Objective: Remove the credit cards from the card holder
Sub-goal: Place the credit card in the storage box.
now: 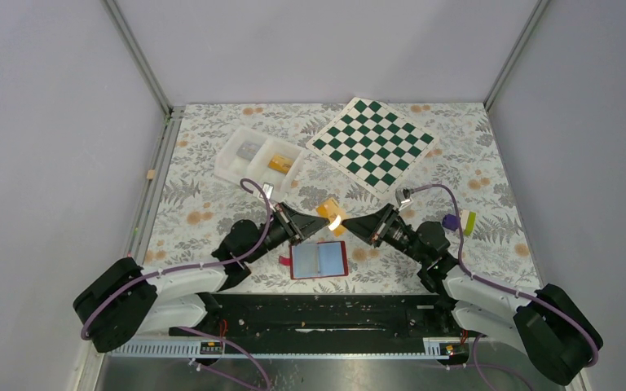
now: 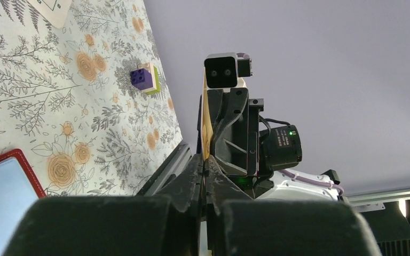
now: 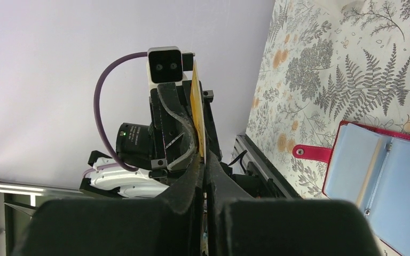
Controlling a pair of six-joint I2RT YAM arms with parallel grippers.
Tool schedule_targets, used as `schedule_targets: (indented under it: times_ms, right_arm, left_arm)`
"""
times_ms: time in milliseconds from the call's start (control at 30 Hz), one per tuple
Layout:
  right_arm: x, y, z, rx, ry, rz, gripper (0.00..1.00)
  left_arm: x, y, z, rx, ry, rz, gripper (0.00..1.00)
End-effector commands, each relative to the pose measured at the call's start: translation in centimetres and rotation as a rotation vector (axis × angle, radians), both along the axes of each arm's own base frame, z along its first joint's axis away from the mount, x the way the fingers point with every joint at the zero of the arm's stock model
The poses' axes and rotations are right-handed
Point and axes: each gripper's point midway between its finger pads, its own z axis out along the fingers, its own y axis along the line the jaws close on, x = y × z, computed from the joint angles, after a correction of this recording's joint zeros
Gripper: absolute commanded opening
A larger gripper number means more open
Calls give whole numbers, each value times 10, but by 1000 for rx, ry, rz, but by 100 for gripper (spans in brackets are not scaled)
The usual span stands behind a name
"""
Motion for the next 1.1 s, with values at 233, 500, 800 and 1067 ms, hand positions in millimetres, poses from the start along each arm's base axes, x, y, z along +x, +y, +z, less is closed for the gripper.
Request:
schedule_targets:
  times_ms: [233,500,800,1067]
  right_arm:
    - [3,-10,16,-20,-72,-58,55]
    - [-3,-35,4,-147,-64,-149,99]
    - [-10,-52,-2,-265,-102,-188,100]
    - [-10,-57,-6,-341,-115,-190,99]
  left_arm:
    - [46,38,39,-6,-52,199,0]
    - [128,129,53,154,-54,434,0]
    - [206,154,5,200,129,429,0]
    - [241,152,-36,170,213,457,0]
